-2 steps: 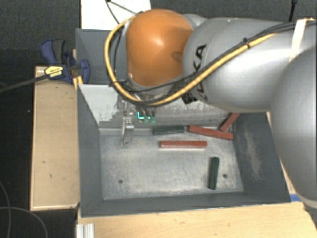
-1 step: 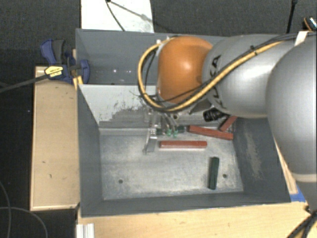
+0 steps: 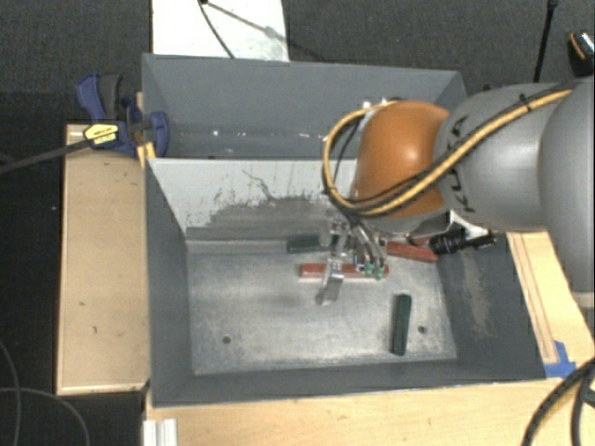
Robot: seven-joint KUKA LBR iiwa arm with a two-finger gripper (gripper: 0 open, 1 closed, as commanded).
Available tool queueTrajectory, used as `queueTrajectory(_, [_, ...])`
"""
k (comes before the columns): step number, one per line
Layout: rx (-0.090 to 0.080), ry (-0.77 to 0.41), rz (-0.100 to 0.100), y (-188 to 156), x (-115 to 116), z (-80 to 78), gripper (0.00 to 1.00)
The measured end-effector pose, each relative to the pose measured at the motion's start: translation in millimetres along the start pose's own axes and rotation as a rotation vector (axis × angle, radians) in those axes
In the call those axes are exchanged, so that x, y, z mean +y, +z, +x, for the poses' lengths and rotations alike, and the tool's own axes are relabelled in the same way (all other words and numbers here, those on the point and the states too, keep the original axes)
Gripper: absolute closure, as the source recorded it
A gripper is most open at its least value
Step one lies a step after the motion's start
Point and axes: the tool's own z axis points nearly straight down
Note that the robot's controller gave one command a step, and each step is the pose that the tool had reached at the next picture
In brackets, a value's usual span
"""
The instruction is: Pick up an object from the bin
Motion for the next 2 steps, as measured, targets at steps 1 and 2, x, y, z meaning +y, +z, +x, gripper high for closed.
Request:
queueTrajectory(1, [-0.003,0.03,-0.003,61,-44,-24.5,0.0])
queueTrajectory(2, [0.001,0.278,-0.003,59,-98,30.6,0.0])
